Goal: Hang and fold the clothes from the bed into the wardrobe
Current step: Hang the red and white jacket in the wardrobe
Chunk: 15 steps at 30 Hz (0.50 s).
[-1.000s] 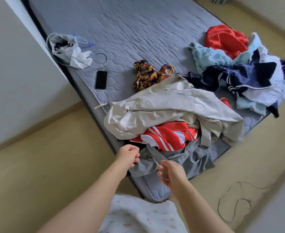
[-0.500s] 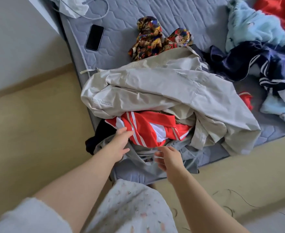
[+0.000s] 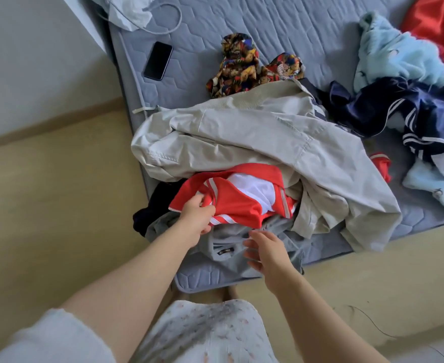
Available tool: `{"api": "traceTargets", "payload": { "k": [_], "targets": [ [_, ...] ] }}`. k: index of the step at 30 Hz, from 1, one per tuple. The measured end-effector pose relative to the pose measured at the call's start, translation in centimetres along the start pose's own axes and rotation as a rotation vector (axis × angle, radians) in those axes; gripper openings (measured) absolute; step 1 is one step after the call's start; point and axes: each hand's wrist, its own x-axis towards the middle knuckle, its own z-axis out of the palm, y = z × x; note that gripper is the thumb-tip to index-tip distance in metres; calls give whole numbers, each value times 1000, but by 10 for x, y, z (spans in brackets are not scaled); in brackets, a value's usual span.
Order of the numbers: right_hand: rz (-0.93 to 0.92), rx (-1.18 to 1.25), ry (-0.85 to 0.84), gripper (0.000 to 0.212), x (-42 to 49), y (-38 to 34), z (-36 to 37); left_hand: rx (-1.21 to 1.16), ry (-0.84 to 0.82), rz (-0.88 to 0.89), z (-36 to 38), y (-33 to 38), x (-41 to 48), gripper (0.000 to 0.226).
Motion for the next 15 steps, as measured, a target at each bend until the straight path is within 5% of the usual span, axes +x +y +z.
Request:
{"api": "traceTargets", "payload": {
  "k": [8,15],
  "targets": [
    [-55,414,-68,52,-49,-48,26,-171,-226,139,-33,49,-79,33],
    [-187,674,-122,27,-101,-86,53,-427,-391,218,-94,86,-135,40]
  ]
}}
